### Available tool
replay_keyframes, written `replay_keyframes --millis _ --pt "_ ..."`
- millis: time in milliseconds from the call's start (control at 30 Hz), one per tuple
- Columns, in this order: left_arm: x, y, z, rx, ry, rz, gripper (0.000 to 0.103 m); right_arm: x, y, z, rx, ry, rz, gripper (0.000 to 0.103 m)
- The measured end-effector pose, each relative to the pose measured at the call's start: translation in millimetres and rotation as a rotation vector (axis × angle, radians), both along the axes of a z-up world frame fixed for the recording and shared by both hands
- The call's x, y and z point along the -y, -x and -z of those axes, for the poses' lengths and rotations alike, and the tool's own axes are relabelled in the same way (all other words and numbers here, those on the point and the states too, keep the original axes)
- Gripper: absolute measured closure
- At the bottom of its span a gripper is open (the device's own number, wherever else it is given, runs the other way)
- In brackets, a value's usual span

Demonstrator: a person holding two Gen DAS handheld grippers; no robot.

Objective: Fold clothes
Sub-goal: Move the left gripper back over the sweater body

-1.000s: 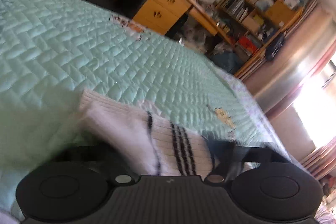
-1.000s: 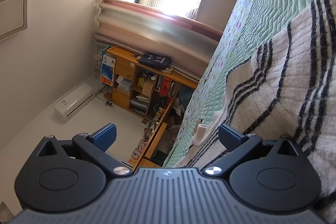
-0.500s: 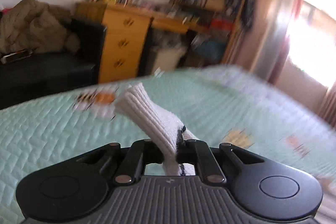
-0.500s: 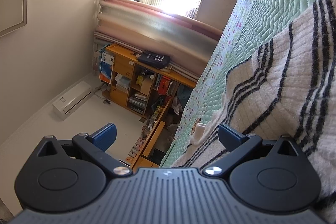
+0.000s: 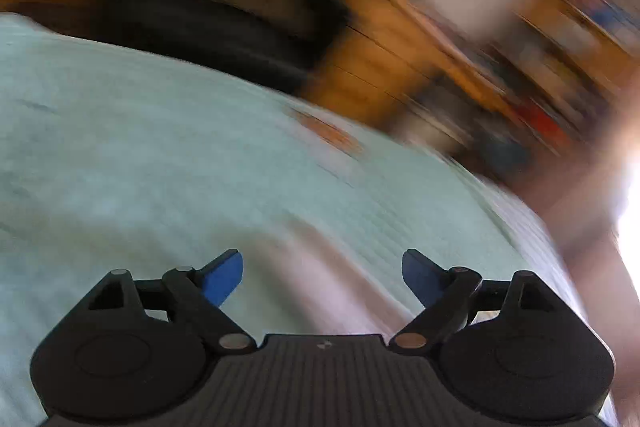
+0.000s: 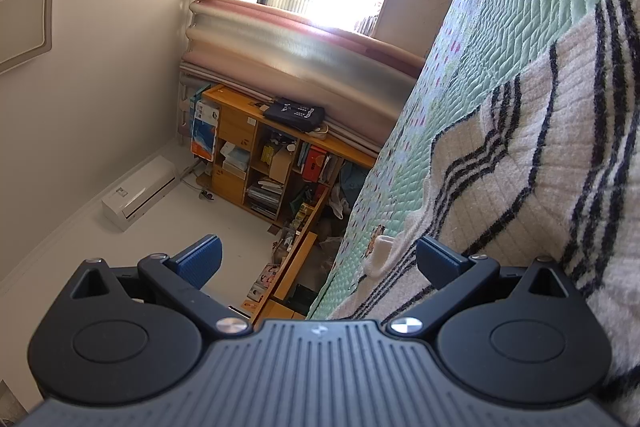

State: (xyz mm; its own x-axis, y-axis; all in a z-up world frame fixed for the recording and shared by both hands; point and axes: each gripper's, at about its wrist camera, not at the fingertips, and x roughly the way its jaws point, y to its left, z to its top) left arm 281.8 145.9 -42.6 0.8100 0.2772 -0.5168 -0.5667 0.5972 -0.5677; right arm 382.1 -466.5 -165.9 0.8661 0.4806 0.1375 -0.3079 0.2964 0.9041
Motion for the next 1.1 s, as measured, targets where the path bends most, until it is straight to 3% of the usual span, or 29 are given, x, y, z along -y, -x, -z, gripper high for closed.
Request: replay_keyframes --millis 100,133,267,300,367,433,500,567,667,733,833,900,967,1067,1100 --pt "63 -61 6 0.012 0.054 0.424 0.012 1 0 0 0.000 0.001 0.000 0.000" --pt "78 -77 12 0.000 0.072 0.508 0.011 1 0 0 0.000 0.000 -0.001 0.000" --pt "100 -101 35 -0.074 -0.001 0.464 0.017 0 0 1 0.000 -0.003 -0.001 0.000" --pt "101 -100 32 -0.090 -0.010 0.428 0.028 0 0 1 -0.002 -0.003 -0.001 0.000" --pt "111 -92 21 -0.123 -0.055 0.370 0.040 1 -1 1 -0.009 -0.001 0.000 0.000" --pt "138 -75 1 -0.114 -0.151 0.373 0.038 -1 -1 -2 -0.026 0.020 0.004 0.000" --pt "186 -52 -11 -0.021 -0.210 0.503 0.014 -3 0 -7 -0.037 0.049 0.005 0.000" --pt "235 -30 -7 0.050 -0.196 0.639 0.001 -5 1 -15 -0.041 0.078 0.008 0.000" --pt "296 9 21 0.039 -0.140 0.740 0.001 -2 18 -33 -0.041 0.098 0.066 0.000" --pt "317 34 42 0.002 -0.115 0.754 0.001 7 43 -49 -0.046 0.085 0.127 0.000" --pt "336 57 58 0.033 -0.256 0.778 0.001 36 104 -78 -0.077 0.128 0.195 0.000" --pt "328 50 59 0.045 -0.221 0.774 0.001 67 164 -86 -0.086 0.150 0.285 0.000" --pt "324 50 61 0.074 -0.200 0.767 0.001 107 239 -79 -0.143 0.138 0.417 0.000" --pt "324 38 58 0.074 -0.223 0.759 0.001 156 342 -52 -0.315 0.092 0.659 0.001" --pt "326 34 58 0.070 -0.232 0.758 0.001 168 366 -43 -0.326 0.073 0.700 0.007"
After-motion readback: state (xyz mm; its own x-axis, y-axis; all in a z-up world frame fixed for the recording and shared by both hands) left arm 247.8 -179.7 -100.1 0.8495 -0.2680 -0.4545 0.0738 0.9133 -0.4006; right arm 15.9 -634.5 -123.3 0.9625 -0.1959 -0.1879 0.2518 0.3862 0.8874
